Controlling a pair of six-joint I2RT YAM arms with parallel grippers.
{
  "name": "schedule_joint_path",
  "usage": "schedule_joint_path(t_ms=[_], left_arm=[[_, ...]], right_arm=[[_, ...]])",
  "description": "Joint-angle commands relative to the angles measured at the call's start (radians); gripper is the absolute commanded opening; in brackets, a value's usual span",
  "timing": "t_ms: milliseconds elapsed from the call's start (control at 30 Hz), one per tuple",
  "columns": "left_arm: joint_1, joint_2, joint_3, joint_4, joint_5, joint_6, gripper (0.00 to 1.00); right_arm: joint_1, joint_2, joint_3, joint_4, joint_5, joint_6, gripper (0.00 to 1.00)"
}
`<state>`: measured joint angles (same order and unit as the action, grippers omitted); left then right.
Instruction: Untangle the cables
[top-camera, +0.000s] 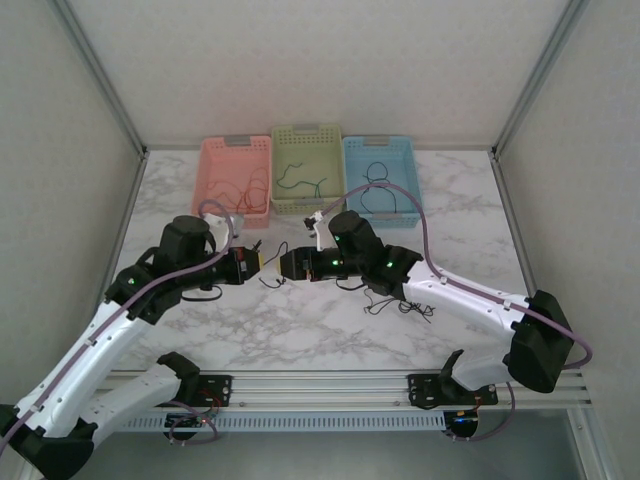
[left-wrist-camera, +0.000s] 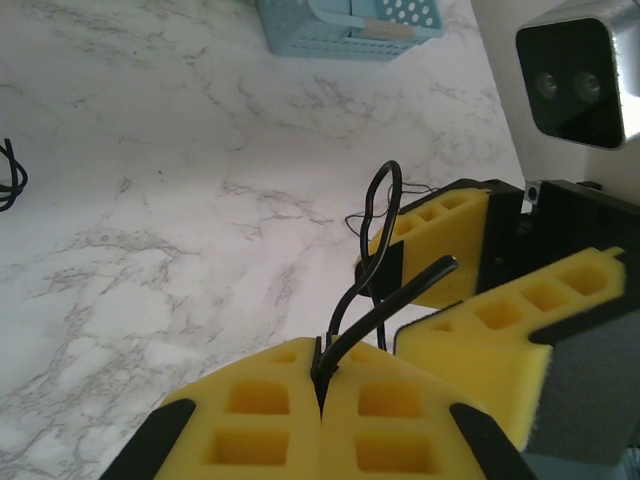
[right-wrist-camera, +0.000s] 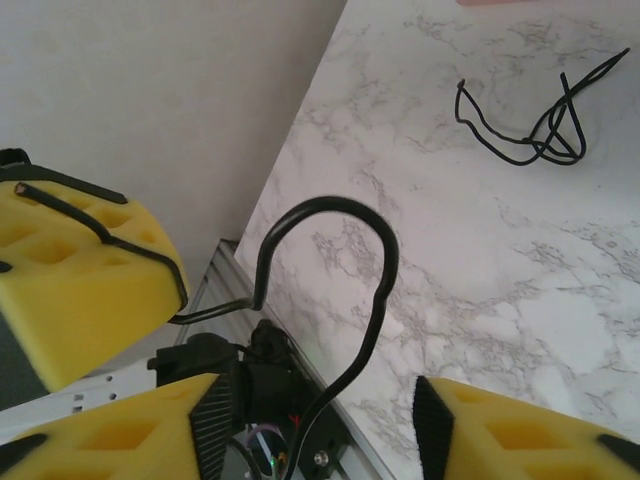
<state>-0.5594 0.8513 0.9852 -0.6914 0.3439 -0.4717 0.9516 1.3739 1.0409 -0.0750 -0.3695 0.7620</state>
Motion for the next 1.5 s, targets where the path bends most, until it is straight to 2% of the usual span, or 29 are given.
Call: schedule_joint_path(t_ms=[0,167,300,367,467,500,567,600,767,900,1033,1300,1333,1400,1433,1467], left_arm=[[-0.008,-0.021,0.006,0.024,0.049,-0.005,0.00],[-0.010,-0.026,0.009,0.020,0.054,-0.005,0.00],[-0.010,-0.030,0.019,0.011,0.050,-0.005,0.00],[-0.010,-0.032,0.023,0.003,0.035,-0.004,0.00],[-0.010,-0.050,0.025,-0.015,-0.029,-0.010,0.54],[-0.009,-0.059,0.026,-0.028,-0.059,-0.010,0.69],[-0.008,-0.075,0.030,-0.064,-0.119,-0.005,0.83],[-0.008,-0.081,0.037,-0.093,-0.164,-0.001,0.85],[-0.008,-0.121,0.074,-0.225,-0.373,0.005,0.90],[-0.007,-0.157,0.056,-0.258,-0.439,0.001,0.92],[-0.007,-0.161,0.027,-0.278,-0.498,-0.008,0.92],[-0.007,-0.165,0.007,-0.280,-0.527,-0.006,0.92],[-0.008,-0.166,0.004,-0.283,-0.532,-0.007,0.92],[-0.009,-0.170,0.000,-0.287,-0.543,-0.011,0.93],[-0.009,-0.170,-0.002,-0.288,-0.550,-0.015,0.93],[-0.010,-0.171,-0.004,-0.290,-0.555,-0.017,0.93]], right_arm=[[0.009,0.011,0.031,0.038,-0.021,0.020,0.47],[0.009,0.025,0.021,0.073,-0.032,0.057,0.35],[0.008,0.029,0.028,0.059,-0.029,0.063,0.14],[0.009,0.012,0.028,0.026,0.031,0.055,0.02],[0.002,-0.023,0.021,-0.044,0.138,0.008,0.00],[-0.008,-0.036,0.013,-0.049,0.150,0.000,0.00],[-0.039,-0.057,-0.004,-0.057,0.157,-0.010,0.00],[-0.064,-0.068,-0.012,-0.068,0.170,-0.019,0.00],[-0.257,-0.077,0.020,-0.220,0.265,-0.082,0.00],[-0.435,0.008,0.121,-0.337,0.404,-0.130,0.00],[-0.567,0.162,0.233,-0.354,0.491,-0.141,0.00],[-0.641,0.530,0.583,-0.422,0.572,-0.100,0.00],[-0.647,0.569,0.625,-0.436,0.562,-0.092,0.03],[-0.652,0.631,0.705,-0.462,0.541,-0.088,0.25],[-0.652,0.656,0.743,-0.478,0.533,-0.091,0.39],[-0.652,0.673,0.774,-0.492,0.523,-0.093,0.46]])
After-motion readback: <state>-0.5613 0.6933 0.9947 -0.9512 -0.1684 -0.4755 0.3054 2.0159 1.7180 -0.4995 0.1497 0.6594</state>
